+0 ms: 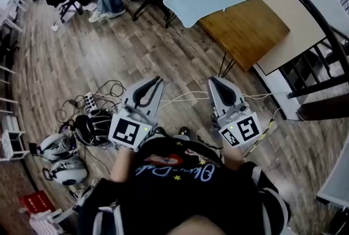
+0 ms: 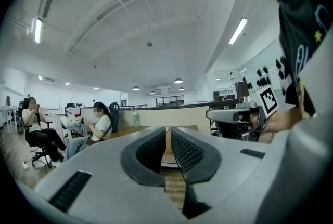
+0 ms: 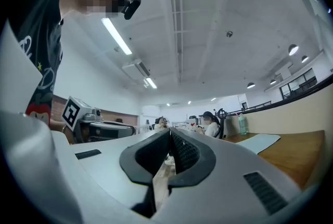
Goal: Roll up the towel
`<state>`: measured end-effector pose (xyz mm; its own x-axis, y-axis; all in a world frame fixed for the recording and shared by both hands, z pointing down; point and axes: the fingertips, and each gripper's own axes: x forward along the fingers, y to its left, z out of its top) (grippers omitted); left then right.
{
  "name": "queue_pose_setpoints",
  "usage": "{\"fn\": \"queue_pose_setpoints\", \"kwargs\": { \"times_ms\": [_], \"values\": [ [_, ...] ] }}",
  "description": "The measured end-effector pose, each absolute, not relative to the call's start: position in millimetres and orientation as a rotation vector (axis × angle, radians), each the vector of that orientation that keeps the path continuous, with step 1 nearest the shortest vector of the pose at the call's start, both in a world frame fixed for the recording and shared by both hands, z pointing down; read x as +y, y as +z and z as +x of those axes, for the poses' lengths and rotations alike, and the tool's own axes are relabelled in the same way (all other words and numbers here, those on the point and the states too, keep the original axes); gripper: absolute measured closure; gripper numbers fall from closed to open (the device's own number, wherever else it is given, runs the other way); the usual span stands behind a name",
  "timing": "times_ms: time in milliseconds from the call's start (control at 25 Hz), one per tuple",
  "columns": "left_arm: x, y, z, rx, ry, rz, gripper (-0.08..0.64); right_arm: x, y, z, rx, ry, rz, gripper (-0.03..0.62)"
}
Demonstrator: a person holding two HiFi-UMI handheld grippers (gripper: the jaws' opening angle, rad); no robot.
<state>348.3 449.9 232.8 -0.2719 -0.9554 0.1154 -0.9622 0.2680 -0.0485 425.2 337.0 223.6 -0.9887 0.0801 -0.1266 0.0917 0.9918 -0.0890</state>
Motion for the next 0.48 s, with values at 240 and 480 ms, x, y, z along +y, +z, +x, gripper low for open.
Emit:
{"fn": "queue_pose_setpoints", "kwargs": {
  "times_ms": [240,480],
  "values": [
    [444,244,341,-2.465,0.218,1.789,0.53,322,241,418,3.052,-0.155,0.132,0.591],
    [441,251,311,-2.475,0.213,1.746,0.481,316,247,389,3.085,-0.152,0.155,0.551]
  ]
}}
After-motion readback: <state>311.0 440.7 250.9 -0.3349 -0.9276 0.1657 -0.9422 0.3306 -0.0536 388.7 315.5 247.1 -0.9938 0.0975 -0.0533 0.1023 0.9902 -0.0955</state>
